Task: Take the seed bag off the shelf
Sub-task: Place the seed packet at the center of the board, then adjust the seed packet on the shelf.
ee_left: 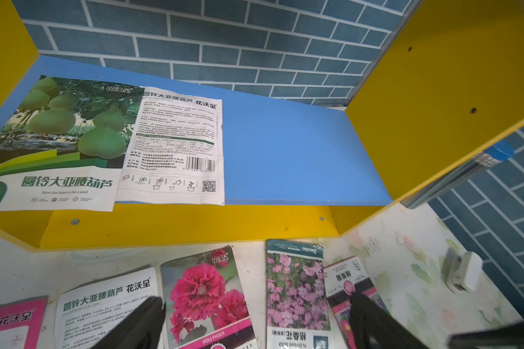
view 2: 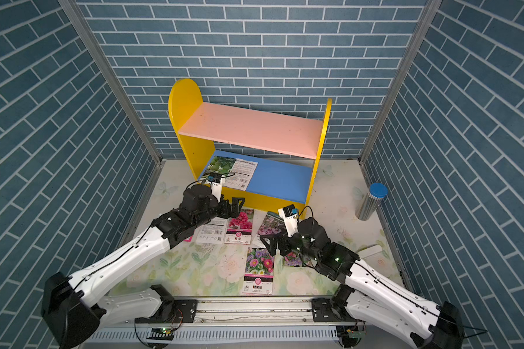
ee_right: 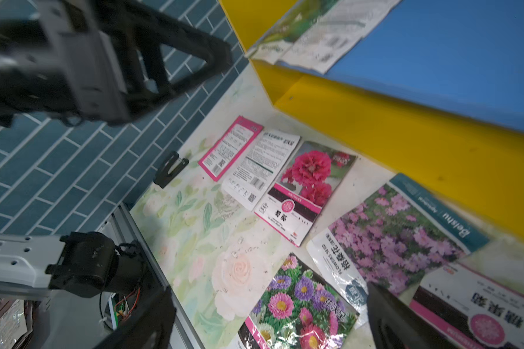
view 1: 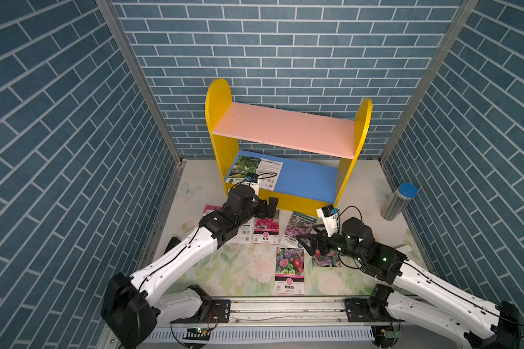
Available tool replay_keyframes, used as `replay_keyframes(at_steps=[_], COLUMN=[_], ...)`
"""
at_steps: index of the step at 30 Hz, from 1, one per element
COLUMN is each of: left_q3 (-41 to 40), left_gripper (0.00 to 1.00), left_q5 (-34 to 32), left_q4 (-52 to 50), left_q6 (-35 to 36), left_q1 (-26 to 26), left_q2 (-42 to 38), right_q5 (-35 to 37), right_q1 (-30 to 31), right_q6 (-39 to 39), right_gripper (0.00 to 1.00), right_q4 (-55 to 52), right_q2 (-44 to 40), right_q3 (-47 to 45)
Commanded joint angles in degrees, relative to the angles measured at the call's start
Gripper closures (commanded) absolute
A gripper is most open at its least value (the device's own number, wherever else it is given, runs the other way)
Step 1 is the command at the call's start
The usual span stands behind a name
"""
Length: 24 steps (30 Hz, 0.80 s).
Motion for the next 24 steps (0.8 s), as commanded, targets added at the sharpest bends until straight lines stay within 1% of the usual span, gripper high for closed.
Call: replay_keyframes(at_steps=[1,5,10,16,24], left_q3=[3.71,9.64,15.29,18.96,21.16], left_gripper=[0.0,0.0,0.0,0.0,0.0], left_q5=[-3.35,-4.14,-4.27,-3.54,-2.31], left_q4=[3.96,3.58,3.29,3.62,3.83], left_q6=[1.79,3.22,4.4,4.32,3.98], left_q1=[0.01,0.23,2.07,4.71,5.24], left_q2=[4.99,12.82,19.77,25.0,28.88], right_q5=[5.89,10.29,12.67,13.63,13.95], right_q1=[-0.13,-0.1,-0.22,-0.13,-0.04], right_q6=[-5.24,-6.88,-7.62,-7.62,-7.18], right_gripper=[0.0,0.0,0.0,0.0,0.0], right_q4=[-1.8,-1.69,-1.06,0.15,0.3], right_q2=[-2.62,-4.4,-4.37,-5.01,-4.85], right_q3=[2.85,3.01,2.75,1.88,1.24])
